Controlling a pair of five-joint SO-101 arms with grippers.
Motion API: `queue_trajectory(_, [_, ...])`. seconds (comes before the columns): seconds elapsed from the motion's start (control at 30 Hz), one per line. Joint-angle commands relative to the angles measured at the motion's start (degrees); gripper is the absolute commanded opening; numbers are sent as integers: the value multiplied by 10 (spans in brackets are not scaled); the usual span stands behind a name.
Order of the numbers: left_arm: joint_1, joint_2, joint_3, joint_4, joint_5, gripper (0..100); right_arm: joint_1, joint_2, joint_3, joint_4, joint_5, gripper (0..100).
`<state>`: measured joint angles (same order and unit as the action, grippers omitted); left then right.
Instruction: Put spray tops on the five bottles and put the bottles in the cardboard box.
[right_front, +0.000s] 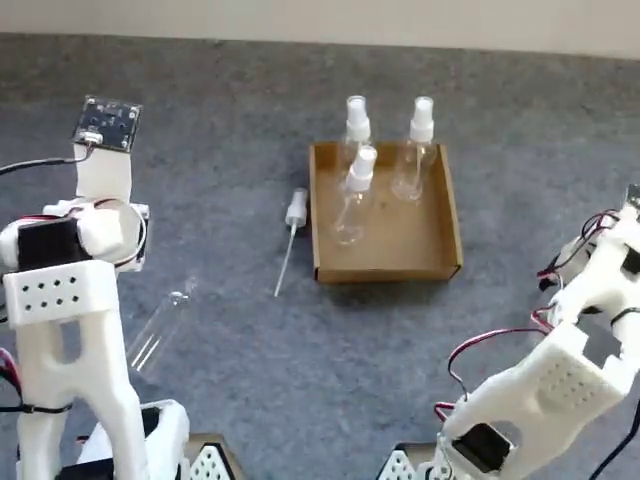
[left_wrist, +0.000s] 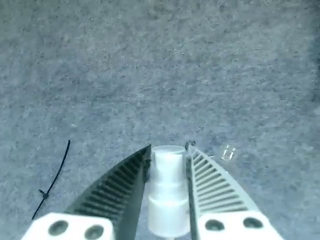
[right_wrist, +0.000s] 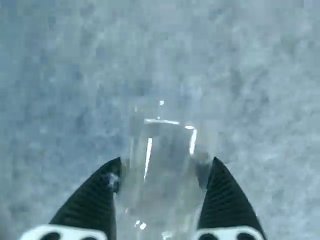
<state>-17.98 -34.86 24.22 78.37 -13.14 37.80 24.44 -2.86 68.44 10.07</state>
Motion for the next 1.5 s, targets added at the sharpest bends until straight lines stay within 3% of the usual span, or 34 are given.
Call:
queue_trajectory(0.0, [11, -13, -4, 6, 4, 50, 7, -3, -35, -3, -8, 176])
queue_trajectory(0.13, [11, -12, -4, 6, 4, 50, 3, -4, -39, 32, -4, 276])
queue_trajectory(0.27, [11, -12, -4, 5, 4, 50, 0, -16, -57, 55, 1, 286])
queue_trajectory(0.47, [11, -11, -4, 4, 4, 50, -14, -118, -111, 94, 116, 287])
queue_trajectory(0.53, [9, -11, -4, 4, 3, 50, -19, -153, -129, 119, 245, 287])
queue_trajectory(0.77, [8, -9, -4, 7, 4, 50, -5, -155, -137, 252, 841, 288])
queue_trajectory(0.9, [0, -11, -4, 9, 4, 50, 25, -109, -138, 263, 1065, 288])
queue_trajectory(1.0, [-22, -12, -7, 9, 4, 50, 43, -67, -143, 263, 1176, 288])
queue_trajectory(1.27, [-53, -10, -4, 10, 5, 48, 65, -3, -144, 203, 1300, 288])
queue_trajectory(1.47, [-51, -12, -8, 33, 17, 49, 77, 1, -138, 160, 1295, 286])
